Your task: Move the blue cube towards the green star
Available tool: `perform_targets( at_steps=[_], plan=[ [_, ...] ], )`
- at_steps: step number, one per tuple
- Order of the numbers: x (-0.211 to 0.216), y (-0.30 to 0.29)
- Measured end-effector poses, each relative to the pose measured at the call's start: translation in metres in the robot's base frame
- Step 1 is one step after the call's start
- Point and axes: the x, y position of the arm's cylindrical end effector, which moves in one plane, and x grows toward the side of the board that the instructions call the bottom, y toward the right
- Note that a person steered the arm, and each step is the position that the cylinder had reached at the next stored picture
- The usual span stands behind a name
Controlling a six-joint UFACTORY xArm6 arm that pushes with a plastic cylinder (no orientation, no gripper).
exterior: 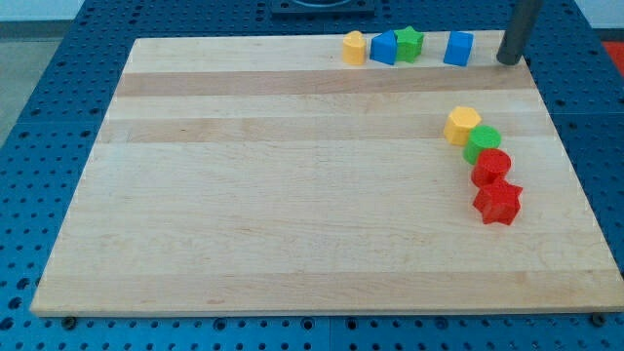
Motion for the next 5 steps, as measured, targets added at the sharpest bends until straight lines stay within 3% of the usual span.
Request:
perform_targets(
  at_steps=[5],
  plan=[
    [-0.009,-0.045]
  ],
)
